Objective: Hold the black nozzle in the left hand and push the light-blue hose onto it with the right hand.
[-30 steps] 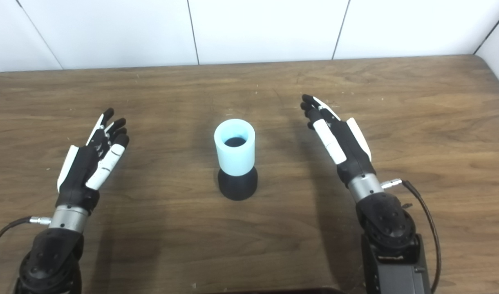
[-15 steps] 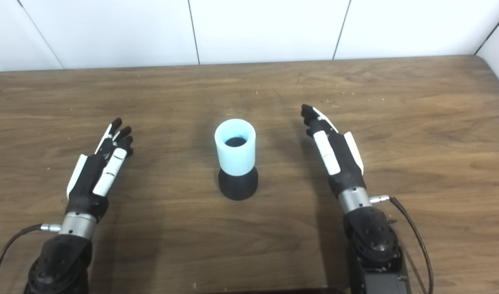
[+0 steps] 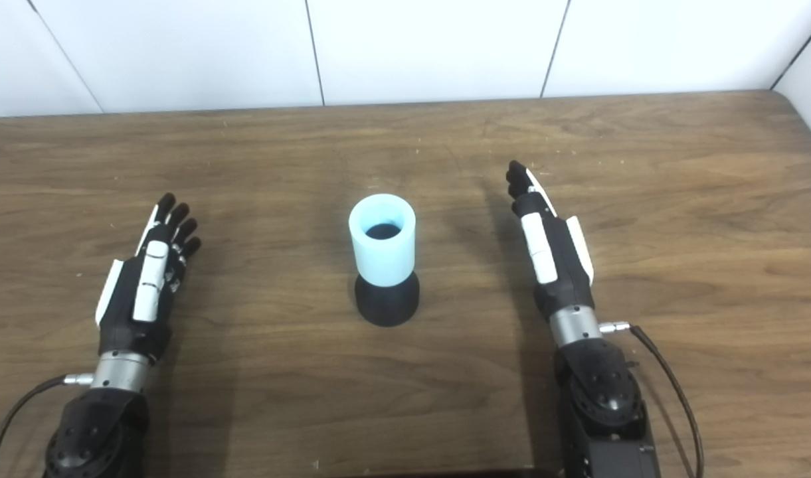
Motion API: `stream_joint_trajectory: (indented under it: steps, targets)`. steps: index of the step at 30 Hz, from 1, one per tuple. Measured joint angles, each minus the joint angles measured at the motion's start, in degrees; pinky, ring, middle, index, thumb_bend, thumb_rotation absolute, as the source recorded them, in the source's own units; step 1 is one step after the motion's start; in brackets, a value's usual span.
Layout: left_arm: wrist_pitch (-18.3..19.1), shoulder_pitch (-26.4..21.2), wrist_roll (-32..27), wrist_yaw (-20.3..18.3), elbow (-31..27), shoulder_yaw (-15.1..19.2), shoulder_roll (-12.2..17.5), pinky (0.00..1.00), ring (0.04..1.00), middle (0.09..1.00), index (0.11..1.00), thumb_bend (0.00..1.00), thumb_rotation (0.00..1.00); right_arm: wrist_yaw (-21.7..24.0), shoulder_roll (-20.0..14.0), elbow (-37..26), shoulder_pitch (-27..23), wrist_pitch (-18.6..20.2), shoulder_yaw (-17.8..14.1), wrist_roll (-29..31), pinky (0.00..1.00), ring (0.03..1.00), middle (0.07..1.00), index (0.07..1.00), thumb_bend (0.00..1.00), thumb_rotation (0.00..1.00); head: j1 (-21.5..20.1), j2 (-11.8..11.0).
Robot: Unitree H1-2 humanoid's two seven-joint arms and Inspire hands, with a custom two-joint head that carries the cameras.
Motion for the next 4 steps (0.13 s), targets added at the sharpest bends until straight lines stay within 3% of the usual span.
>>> stream_joint_trajectory:
  steps: [4]
  targets:
    - [-0.3, 0.0, 1.2, 0.6, 0.1, -0.8, -0.1, 0.99, 0.984, 0.984, 1.000, 0.48, 0.97, -0.2, -0.1, 0.4, 0.2, -0.3, -0.3, 0.7, 1.00, 0.991, 0.963, 0.953, 0.49, 1.00, 0.7, -1.9]
